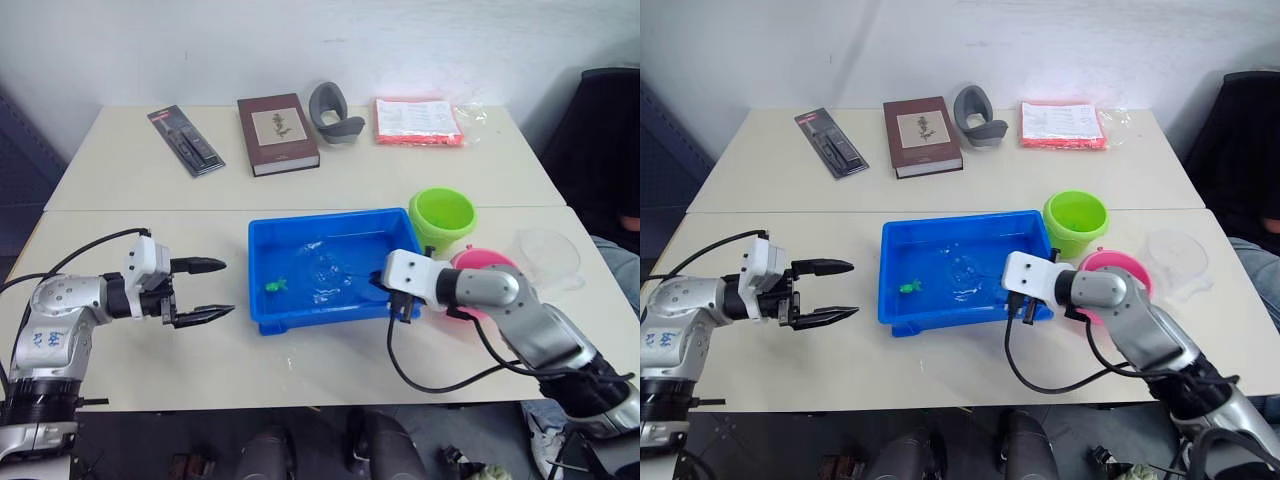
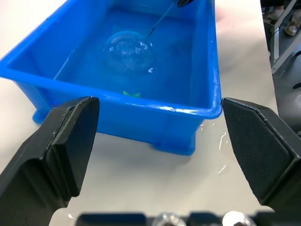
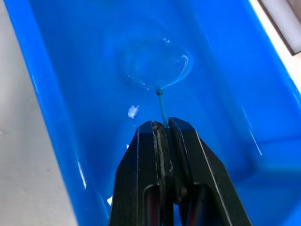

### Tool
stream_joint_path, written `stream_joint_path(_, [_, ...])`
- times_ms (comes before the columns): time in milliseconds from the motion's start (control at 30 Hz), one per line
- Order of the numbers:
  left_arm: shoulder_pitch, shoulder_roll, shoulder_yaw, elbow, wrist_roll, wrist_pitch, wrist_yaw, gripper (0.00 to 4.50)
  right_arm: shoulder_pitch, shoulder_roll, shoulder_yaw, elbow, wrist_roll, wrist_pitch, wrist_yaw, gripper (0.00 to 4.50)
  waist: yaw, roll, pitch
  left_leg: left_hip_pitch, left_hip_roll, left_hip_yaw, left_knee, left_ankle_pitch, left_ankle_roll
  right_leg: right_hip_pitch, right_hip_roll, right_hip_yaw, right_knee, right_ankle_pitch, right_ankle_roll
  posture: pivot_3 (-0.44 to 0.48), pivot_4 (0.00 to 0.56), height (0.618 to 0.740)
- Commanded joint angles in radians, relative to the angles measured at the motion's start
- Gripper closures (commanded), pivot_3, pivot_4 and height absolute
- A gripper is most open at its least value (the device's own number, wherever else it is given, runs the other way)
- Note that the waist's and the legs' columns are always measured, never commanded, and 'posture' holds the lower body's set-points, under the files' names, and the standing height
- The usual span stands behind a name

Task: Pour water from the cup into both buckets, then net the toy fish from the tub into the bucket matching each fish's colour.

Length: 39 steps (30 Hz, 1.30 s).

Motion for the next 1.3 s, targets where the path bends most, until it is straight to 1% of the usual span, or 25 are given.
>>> stream_joint_path(33, [0.023, 0.018, 0.052, -0.053, -0.028, 0.002, 0.023, 0.04, -0.074, 0.068, 0.031, 0.022, -0.017, 0.009, 0.043, 4.5, 0.0, 0.0, 0.0, 0.0, 0.0, 0.0, 0.0, 0.0, 0.0, 0.0, 0.0, 0.0, 0.0, 0.0, 0.0, 0.0, 0.15, 0.74])
stream_joint_path(233, [0.043, 0.022, 0.062, -0.056, -0.026, 0.001, 0.032, 0.04, -0.126, 0.178, 0.068, 0.07, -0.026, 0.044, 0.076, 4.5, 0.001, 0.0, 0.0, 0.0, 0.0, 0.0, -0.001, 0.0, 0.0, 0.0, 0.0, -0.001, 0.0, 0.0, 0.0, 0.0, 0.15, 0.74])
stream_joint_path(400, [0.032, 0.019, 0.047, -0.053, -0.028, 0.006, 0.025, 0.04, -0.121, 0.216, 0.053, 0.033, -0.001, 0.13, 0.099, 4.5, 0.0, 0.0, 0.0, 0.0, 0.0, 0.0, -0.001, 0.0, 0.0, 0.0, 0.0, -0.002, 0.0, 0.0, 0.0, 0.0, 0.15, 0.74])
stream_joint_path(600, [-0.003, 0.011, 0.025, -0.02, -0.015, -0.007, 0.017, 0.04, -0.063, 0.183, -0.028, -0.095, 0.094, 0.251, 0.131, 4.5, 0.001, 0.0, 0.0, 0.0, 0.0, 0.0, -0.001, 0.0, 0.0, 0.0, 0.0, -0.002, 0.0, 0.0, -0.001, 0.0, 0.15, 0.74])
stream_joint_path(733, [-0.017, 0.007, 0.016, 0.003, -0.011, -0.019, 0.01, 0.04, -0.042, 0.113, -0.033, -0.126, 0.088, 0.237, 0.158, 4.5, 0.0, 0.0, 0.0, 0.0, -0.001, 0.0, -0.001, 0.0, 0.0, 0.0, 0.0, -0.002, 0.0, 0.0, 0.0, 0.0, 0.15, 0.74])
stream_joint_path(967, [-0.028, -0.003, -0.002, 0.022, -0.01, -0.03, 0.006, 0.04, -0.02, 0.141, -0.08, -0.126, 0.155, 0.276, 0.135, 4.5, -0.001, 0.0, 0.0, 0.001, 0.0, 0.001, -0.002, 0.0, -0.001, 0.0, 0.001, -0.002, 0.0, 0.0, -0.001, 0.0, 0.15, 0.74])
stream_joint_path(1067, [-0.033, -0.007, -0.005, 0.028, -0.008, -0.033, 0.004, 0.04, -0.007, 0.166, -0.119, -0.124, 0.21, 0.306, 0.128, 4.5, 0.0, 0.0, 0.0, 0.001, 0.0, 0.001, -0.002, 0.0, -0.001, 0.0, 0.001, -0.003, 0.0, 0.0, -0.001, 0.0, 0.15, 0.74])
stream_joint_path(1300, [-0.049, -0.013, -0.012, 0.057, -0.004, -0.048, -0.005, 0.04, 0.02, 0.166, -0.182, -0.146, 0.294, 0.344, 0.128, 4.5, 0.002, 0.0, 0.0, 0.0, -0.001, 0.001, -0.002, 0.0, 0.0, 0.0, 0.0, -0.003, 0.0, 0.0, 0.0, 0.0, 0.15, 0.74])
